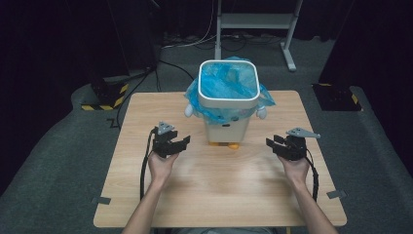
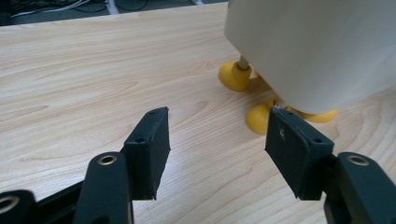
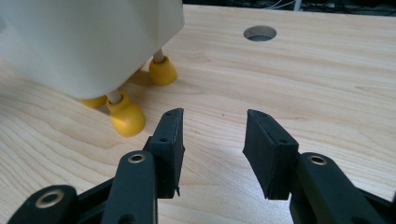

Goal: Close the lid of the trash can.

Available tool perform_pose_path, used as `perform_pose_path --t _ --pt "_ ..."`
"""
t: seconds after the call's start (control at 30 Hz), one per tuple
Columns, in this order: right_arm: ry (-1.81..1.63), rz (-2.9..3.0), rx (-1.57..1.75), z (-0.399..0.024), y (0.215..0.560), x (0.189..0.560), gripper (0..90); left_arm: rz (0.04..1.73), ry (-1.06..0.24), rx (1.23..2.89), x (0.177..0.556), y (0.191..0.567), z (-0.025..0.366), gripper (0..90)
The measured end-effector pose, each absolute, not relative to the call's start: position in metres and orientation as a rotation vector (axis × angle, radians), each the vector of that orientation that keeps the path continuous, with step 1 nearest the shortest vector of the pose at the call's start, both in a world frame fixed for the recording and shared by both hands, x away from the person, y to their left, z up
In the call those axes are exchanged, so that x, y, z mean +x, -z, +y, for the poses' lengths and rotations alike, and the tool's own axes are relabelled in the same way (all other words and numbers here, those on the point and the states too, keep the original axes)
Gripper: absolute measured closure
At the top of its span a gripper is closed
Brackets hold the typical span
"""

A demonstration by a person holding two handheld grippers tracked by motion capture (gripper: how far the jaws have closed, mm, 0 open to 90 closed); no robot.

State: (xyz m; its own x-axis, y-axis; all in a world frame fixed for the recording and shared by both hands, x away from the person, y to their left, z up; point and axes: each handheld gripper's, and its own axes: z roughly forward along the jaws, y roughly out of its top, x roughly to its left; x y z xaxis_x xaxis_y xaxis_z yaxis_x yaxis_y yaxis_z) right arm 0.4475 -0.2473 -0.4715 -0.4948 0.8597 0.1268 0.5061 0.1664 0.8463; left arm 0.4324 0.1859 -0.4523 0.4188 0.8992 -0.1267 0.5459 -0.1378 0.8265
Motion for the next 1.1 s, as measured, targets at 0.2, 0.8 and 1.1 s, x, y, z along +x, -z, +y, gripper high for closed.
perform_pose_path --t 0.2,0.8,1.1 --pt "-1.239 2.078 1.291 -0.244 0.475 0.449 57.1 1.256 -0.518 1.832 0.436 0.457 0.183 39.7" --pt "-1.192 2.105 1.311 -0.239 0.491 0.459 57.0 1.306 -0.519 1.853 0.447 0.476 0.178 39.9" --pt "-1.175 2.113 1.327 -0.237 0.498 0.463 56.9 1.329 -0.484 1.856 0.451 0.488 0.177 39.8"
